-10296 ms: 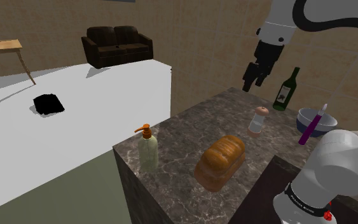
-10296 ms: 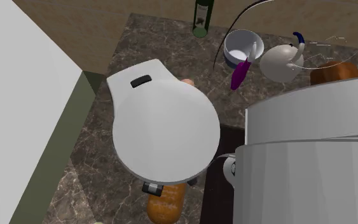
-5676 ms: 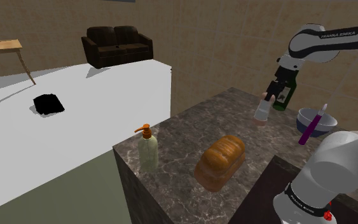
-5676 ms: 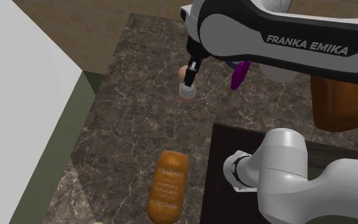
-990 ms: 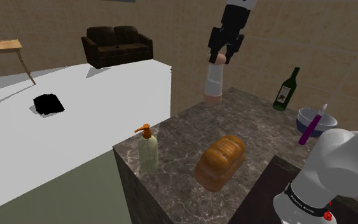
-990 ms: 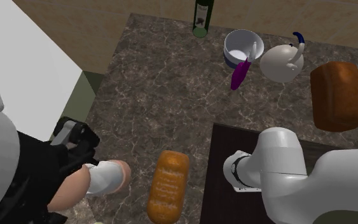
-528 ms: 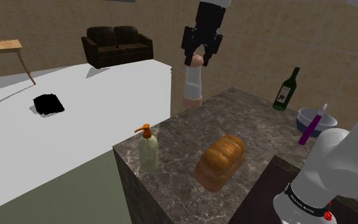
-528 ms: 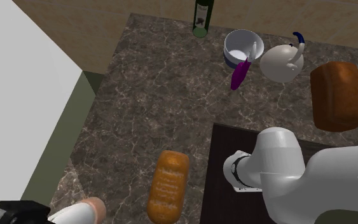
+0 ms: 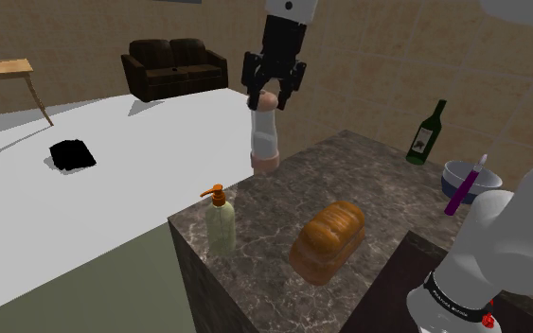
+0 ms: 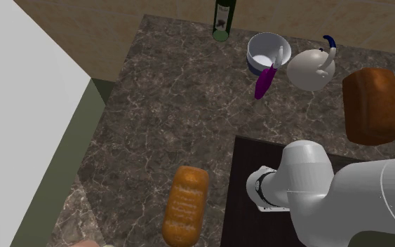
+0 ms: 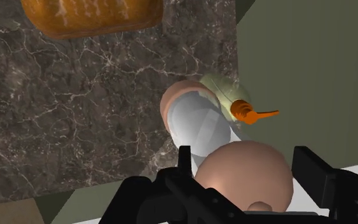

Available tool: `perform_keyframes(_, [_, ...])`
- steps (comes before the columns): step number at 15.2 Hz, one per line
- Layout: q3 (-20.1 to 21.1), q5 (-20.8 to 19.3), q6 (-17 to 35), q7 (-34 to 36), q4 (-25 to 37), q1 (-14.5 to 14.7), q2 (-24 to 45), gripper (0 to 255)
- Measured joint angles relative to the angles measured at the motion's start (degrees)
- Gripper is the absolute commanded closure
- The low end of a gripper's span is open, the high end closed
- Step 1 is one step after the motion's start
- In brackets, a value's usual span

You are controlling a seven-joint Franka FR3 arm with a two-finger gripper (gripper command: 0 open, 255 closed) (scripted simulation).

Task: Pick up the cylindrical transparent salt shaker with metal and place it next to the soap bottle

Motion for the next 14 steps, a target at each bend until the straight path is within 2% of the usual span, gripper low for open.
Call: perform_keyframes(14, [0.1,0.7,11.0,-1.5,-13.5,0.1,-2.5,255])
